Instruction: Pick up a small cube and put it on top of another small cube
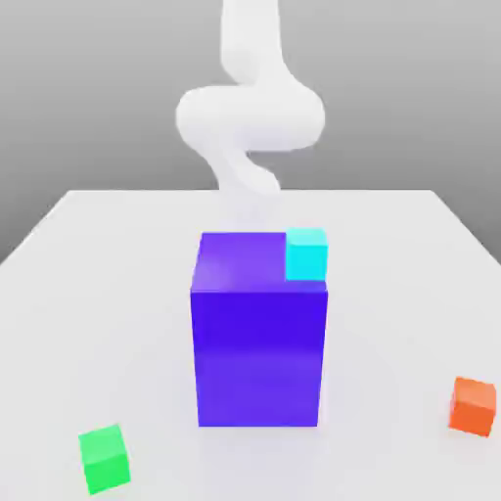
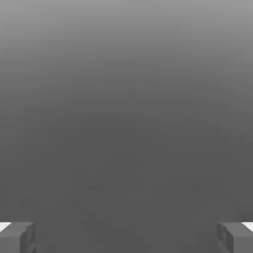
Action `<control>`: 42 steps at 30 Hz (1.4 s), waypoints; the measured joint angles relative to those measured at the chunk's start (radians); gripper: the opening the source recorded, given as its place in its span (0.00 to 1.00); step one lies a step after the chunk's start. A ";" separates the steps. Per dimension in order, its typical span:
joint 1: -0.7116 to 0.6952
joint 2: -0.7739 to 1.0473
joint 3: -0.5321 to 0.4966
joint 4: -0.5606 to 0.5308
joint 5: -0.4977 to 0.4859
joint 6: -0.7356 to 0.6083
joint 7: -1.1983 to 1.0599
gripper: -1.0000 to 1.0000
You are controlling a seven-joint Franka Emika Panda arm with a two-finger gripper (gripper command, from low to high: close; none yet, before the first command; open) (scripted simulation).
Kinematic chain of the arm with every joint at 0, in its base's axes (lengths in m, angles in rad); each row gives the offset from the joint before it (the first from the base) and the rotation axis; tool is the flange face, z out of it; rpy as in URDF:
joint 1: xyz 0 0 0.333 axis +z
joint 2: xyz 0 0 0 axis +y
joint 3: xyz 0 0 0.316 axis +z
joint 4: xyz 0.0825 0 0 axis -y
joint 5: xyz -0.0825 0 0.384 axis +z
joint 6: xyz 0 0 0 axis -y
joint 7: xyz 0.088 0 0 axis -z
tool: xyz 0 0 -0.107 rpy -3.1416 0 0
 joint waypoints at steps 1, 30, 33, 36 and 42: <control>-0.003 0.039 -0.013 0.008 0.003 0.007 -0.007 0.50; -0.223 1.097 -0.249 0.233 0.230 0.178 -0.301 0.50; -0.264 1.205 -0.254 0.256 0.241 0.196 -0.322 0.50; -0.299 1.313 -0.228 0.283 0.268 0.256 -0.346 0.50; -0.316 1.373 -0.207 0.299 0.289 0.299 -0.361 0.00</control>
